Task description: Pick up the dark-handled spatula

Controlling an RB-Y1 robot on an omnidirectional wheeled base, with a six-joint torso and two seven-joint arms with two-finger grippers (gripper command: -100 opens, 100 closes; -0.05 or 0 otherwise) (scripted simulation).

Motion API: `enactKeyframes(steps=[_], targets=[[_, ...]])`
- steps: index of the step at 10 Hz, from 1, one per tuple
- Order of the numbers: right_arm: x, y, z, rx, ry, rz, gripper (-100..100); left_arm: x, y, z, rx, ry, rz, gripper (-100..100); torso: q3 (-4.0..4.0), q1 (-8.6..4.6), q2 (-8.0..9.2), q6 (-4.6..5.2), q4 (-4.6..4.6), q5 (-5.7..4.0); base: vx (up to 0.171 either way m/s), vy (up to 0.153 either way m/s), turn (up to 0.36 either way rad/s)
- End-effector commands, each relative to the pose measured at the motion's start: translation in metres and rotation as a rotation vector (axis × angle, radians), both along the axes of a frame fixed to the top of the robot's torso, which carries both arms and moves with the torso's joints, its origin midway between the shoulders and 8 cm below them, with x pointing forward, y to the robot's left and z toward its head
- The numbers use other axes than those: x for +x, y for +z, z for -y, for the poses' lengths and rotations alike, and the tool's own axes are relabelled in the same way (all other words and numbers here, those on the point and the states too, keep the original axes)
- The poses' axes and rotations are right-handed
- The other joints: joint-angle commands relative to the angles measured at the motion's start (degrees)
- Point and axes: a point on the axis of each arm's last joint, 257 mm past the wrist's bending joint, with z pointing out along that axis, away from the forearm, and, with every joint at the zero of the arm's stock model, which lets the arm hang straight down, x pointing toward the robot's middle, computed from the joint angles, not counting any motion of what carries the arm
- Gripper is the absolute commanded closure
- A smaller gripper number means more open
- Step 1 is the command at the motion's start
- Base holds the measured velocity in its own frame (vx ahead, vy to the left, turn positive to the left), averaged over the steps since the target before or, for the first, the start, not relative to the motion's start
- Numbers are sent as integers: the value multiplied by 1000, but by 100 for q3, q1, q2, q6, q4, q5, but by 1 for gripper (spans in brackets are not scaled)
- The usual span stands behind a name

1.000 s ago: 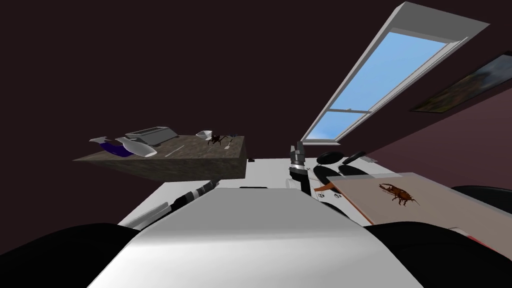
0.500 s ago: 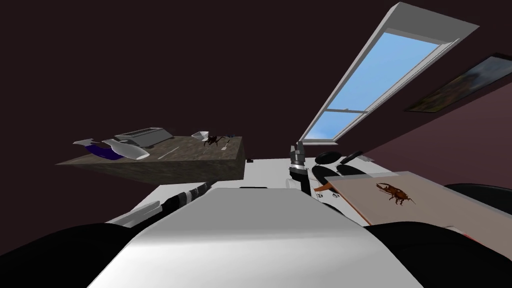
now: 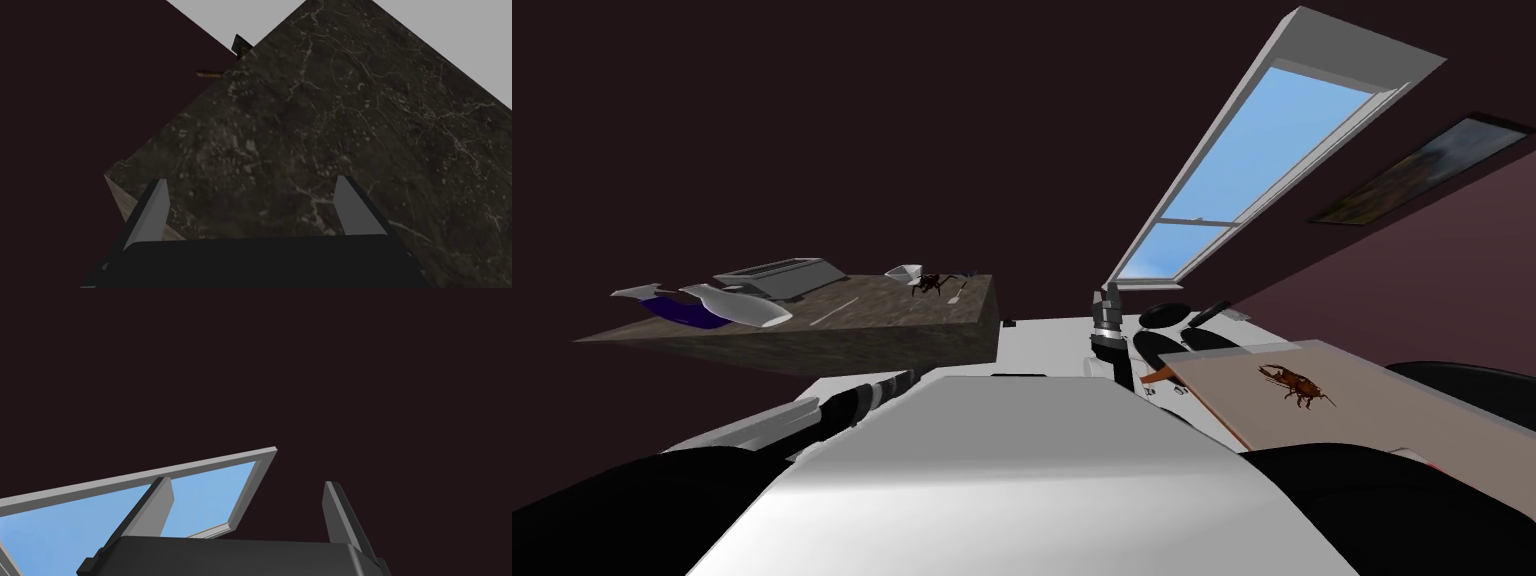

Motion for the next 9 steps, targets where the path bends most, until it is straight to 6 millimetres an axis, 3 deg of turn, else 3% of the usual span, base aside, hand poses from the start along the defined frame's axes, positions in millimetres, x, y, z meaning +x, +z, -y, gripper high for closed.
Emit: enactKeyframes(steps=[1,3,6,9], targets=[[0,0,0,0,0,0,0,-8,-3,-25,59,1,-42,-100,0,0,0,0,0,0,88,-41,-62],[0,0,0,0,0,0,0,-6,2,-34,92,-30,-53,-100,-5,0,-8,1,-2,1,62,-28,-19],[0,0,0,0,0,0,0,-14,4,-74,200,-42,-117,-100,-4,6,-6,0,-1,2,87,-27,-61],[0,0,0,0,0,0,0,-14,13,-98,277,-76,-151,-100,-15,0,-27,2,-6,2,117,-32,-49]])
